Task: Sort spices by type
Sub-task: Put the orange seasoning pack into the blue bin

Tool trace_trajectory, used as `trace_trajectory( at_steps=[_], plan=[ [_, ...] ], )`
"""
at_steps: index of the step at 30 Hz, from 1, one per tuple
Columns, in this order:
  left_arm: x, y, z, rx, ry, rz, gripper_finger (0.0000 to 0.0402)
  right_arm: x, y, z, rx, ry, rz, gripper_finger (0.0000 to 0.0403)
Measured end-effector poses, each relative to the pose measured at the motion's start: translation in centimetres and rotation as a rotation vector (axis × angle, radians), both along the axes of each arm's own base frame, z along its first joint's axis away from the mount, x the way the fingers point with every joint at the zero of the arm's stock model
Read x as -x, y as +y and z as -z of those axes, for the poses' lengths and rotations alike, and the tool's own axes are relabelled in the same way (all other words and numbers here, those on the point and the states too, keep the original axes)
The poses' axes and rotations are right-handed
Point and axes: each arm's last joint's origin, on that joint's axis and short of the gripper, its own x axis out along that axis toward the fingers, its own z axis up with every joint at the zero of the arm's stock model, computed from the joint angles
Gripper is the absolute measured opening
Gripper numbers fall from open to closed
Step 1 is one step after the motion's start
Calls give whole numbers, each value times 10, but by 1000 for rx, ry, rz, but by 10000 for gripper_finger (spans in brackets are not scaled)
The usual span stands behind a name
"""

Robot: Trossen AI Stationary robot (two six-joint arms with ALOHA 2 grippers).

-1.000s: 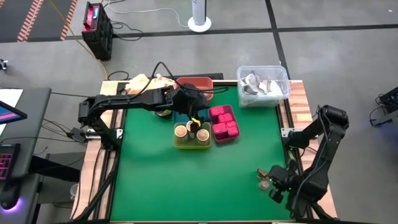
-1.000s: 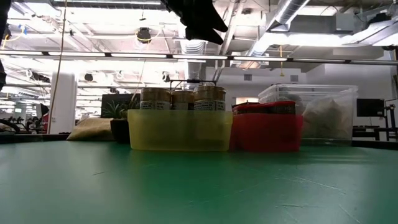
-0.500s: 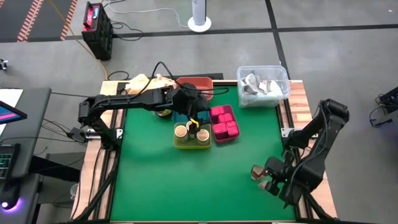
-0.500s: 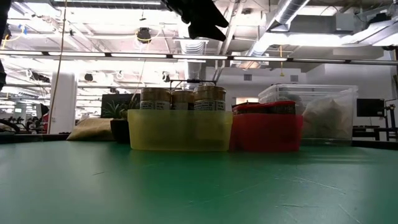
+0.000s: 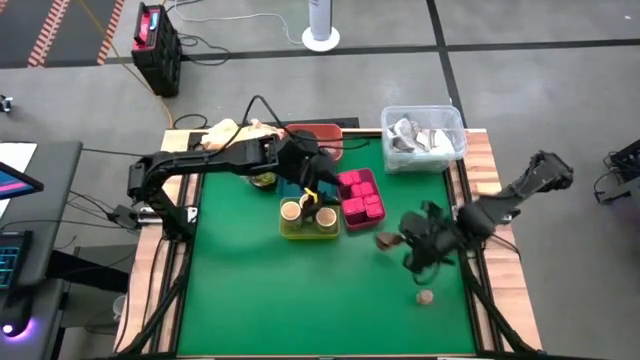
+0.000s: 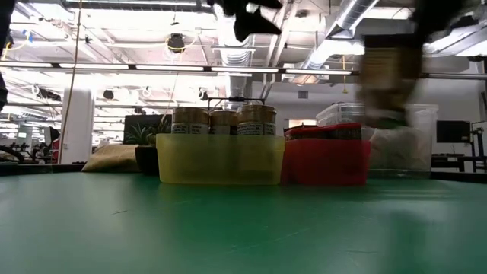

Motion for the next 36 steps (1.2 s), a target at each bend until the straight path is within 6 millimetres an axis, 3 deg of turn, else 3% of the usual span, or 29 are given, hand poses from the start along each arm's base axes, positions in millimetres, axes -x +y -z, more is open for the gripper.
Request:
trace_trajectory(
  at_steps=[4, 11, 16, 25, 36],
  plan=[
    [0, 0, -14, -5, -34, -1, 261, -27, -33, -7, 33, -96, 4, 13],
    [-4, 1, -18, -9, -55, -5, 261, -62, -85, -19, 50, -273, 8, 13],
    [-5, 4, -17, -119, -56, -33, 261, -82, -110, -24, 79, -261, -14, 13],
    [-2, 22, -17, -238, -55, -76, 261, -112, -131, -28, 136, -192, -102, 13],
    [9, 39, -8, -231, 39, 12, 250, -110, -136, -46, 198, -207, -151, 15]
  ],
)
